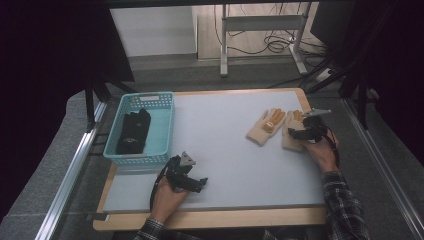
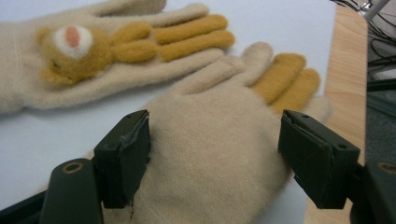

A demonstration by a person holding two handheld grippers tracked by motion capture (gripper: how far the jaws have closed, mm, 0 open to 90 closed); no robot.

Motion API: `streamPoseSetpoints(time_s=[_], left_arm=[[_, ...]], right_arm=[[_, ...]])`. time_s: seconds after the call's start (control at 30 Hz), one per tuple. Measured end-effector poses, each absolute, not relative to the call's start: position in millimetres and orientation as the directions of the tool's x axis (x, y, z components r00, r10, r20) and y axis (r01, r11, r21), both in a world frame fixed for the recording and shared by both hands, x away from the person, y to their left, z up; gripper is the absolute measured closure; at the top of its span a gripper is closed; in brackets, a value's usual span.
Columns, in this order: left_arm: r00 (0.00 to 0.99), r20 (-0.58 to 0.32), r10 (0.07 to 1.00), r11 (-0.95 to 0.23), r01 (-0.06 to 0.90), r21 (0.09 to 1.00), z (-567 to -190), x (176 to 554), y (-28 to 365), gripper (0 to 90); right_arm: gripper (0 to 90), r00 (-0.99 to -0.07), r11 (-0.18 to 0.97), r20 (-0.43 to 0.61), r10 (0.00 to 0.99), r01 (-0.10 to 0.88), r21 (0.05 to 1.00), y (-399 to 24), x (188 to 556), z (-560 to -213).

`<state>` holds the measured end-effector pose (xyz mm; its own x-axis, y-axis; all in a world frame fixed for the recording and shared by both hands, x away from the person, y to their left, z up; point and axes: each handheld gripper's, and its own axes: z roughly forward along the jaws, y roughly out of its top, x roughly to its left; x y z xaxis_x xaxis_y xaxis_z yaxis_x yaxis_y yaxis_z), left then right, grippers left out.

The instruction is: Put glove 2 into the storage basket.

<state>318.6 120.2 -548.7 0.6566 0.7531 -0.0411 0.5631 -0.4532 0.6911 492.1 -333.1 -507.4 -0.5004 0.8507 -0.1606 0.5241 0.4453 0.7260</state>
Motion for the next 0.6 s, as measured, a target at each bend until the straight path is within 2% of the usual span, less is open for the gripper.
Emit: streamPoseSetpoints(time_s=[0.1, 0.2, 0.3, 0.4, 0.6], left_arm=[[0.657, -0.041, 0.753, -0.453, 0.563, 0.691, -548.6, 318.6, 120.2, 0.2], [0.657, -0.041, 0.753, -0.453, 0.563, 0.691, -548.6, 318.6, 120.2, 0.2], [0.657, -0.041, 0.753, -0.453, 0.563, 0.691, -548.7, 318.6, 120.2, 0.2], [0.656, -0.041, 0.753, -0.453, 0.563, 0.691, -548.6, 318.6, 120.2, 0.2], [0.656, -0.041, 0.754, -0.453, 0.563, 0.691, -548.6, 318.6, 120.2, 0.3]], right_arm=[[31.3, -0.515, 0.485, -0.189, 0.836, 0.533, 0.694, -326.2, 494.1, -514.0], [45.4, -0.501, 0.432, -0.125, 0.856, 0.561, 0.707, -326.9, 494.0, -515.0], [53.3, -0.479, 0.379, -0.065, 0.876, 0.597, 0.707, -329.0, 492.9, -514.3], [56.2, -0.469, 0.352, -0.032, 0.883, 0.613, 0.707, -330.5, 491.2, -512.6], [56.5, -0.467, 0.327, -0.019, 0.884, 0.589, 0.739, -330.1, 479.8, -502.9]])
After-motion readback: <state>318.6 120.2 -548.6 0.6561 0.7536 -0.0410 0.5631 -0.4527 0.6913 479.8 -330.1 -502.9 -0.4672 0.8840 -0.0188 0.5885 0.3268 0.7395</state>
